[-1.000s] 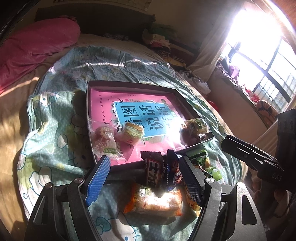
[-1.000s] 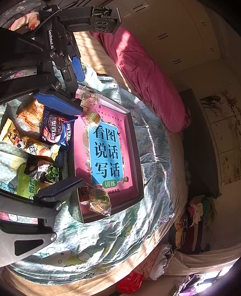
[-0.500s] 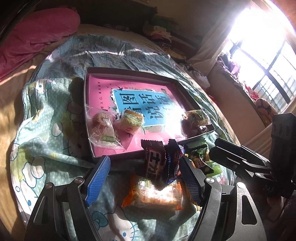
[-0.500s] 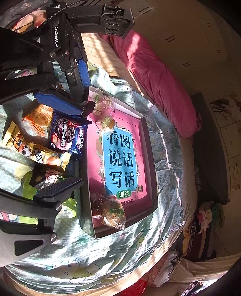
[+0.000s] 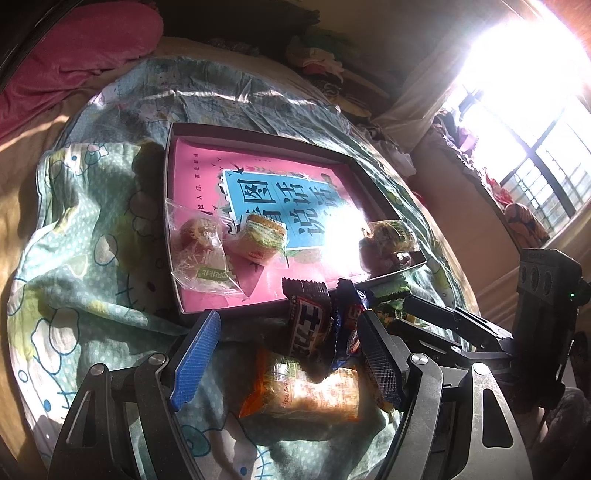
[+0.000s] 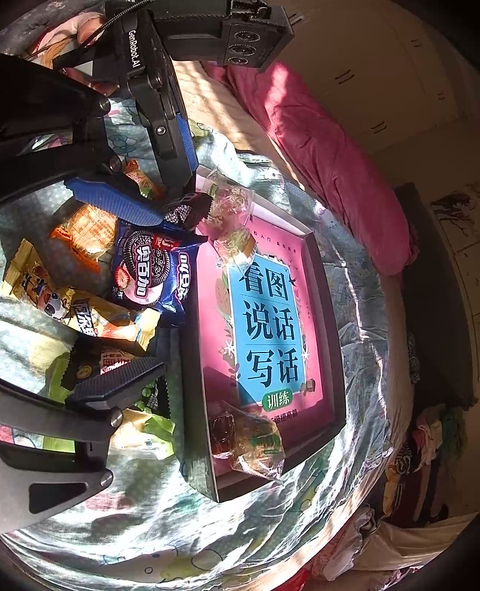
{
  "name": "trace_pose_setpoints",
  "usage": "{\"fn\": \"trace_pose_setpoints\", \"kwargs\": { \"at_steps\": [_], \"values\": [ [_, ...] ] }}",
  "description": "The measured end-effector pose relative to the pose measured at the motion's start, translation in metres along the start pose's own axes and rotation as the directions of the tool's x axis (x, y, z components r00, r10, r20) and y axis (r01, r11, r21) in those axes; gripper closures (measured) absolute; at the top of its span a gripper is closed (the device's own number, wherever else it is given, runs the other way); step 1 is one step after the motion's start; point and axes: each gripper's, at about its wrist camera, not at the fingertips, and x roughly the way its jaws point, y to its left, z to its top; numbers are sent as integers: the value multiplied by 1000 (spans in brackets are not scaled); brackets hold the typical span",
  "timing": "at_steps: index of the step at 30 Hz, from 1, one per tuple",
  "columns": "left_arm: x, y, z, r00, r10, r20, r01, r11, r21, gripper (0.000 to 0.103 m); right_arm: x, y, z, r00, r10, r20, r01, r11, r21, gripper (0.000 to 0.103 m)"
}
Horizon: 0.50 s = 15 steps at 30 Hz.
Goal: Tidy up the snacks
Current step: 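Grasp the brown chocolate bar with the left tool while the right grasps the blue cookie bag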
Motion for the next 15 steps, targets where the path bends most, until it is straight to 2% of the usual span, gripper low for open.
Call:
{"fn": "trace_pose_setpoints", "kwargs": {
  "at_steps": [10, 15],
  "values": [
    [5, 0, 0, 1000, -23, -14, 22, 1000, -12, 26, 15, -1, 0, 999, 36, -21, -36, 999, 13, 28],
    [9, -3, 0, 1000, -7, -26, 7, 1000, 5, 26, 22, 1, -1, 998, 48, -38, -48, 999, 5, 28]
  ]
}}
